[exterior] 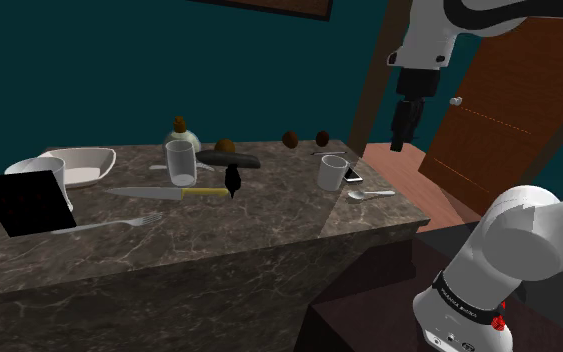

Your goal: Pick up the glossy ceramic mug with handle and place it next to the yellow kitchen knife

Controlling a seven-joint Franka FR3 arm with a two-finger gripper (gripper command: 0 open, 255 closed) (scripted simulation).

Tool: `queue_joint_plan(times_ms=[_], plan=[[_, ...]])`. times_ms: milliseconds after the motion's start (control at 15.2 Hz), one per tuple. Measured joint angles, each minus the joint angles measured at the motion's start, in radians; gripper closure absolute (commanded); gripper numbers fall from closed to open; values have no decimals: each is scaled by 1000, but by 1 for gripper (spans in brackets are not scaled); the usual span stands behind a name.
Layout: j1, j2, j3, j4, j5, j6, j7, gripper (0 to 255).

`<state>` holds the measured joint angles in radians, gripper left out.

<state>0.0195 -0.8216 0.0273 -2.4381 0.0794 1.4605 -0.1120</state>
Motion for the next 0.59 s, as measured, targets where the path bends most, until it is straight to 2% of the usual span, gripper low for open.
queue_joint_plan(times_ms=[198, 594], plan=[[-5, 25, 2, -18, -7, 49, 0, 0], [-29, 180, 10, -47, -37, 270, 9, 0]])
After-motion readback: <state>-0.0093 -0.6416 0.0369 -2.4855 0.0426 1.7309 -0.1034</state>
